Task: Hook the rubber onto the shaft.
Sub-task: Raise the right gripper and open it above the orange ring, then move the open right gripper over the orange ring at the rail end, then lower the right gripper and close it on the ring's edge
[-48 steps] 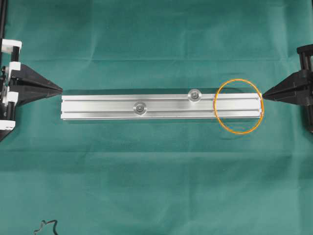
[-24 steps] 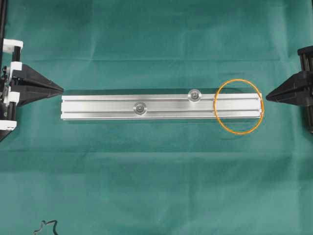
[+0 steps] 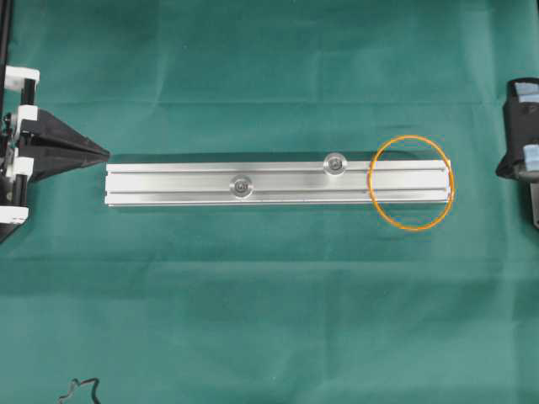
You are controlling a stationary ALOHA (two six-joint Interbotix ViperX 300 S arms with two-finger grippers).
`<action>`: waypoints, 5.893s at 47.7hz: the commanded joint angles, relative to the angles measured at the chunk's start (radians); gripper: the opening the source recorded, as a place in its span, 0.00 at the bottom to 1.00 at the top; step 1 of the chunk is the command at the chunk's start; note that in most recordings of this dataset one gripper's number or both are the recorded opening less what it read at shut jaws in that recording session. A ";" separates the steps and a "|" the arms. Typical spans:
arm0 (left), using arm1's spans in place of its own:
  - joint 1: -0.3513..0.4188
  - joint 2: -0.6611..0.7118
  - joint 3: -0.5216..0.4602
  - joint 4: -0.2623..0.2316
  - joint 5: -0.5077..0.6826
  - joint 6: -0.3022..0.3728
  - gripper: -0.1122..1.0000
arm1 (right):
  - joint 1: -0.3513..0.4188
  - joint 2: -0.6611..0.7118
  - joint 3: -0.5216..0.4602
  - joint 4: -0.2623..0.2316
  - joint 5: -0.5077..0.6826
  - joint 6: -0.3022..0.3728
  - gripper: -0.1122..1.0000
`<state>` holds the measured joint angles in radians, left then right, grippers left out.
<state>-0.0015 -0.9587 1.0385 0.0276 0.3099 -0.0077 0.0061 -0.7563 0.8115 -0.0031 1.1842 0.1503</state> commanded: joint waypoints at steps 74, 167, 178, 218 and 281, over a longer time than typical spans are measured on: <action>-0.002 0.008 -0.038 0.003 -0.005 -0.002 0.10 | 0.000 0.081 -0.064 -0.071 0.104 0.002 0.99; -0.003 0.008 -0.038 0.002 -0.003 -0.002 0.10 | 0.005 0.397 -0.278 -0.066 -0.037 0.003 0.98; -0.002 0.008 -0.037 0.002 -0.003 -0.002 0.10 | 0.006 0.397 -0.278 -0.066 -0.038 0.003 0.98; -0.002 0.008 -0.037 0.002 0.008 -0.002 0.10 | 0.055 0.433 -0.187 -0.020 -0.195 0.040 0.98; -0.002 0.008 -0.038 0.003 0.008 -0.002 0.10 | 0.156 0.617 0.009 0.058 -0.575 0.043 0.98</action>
<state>-0.0031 -0.9587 1.0308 0.0276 0.3221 -0.0092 0.1595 -0.1335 0.8207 0.0522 0.6259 0.1948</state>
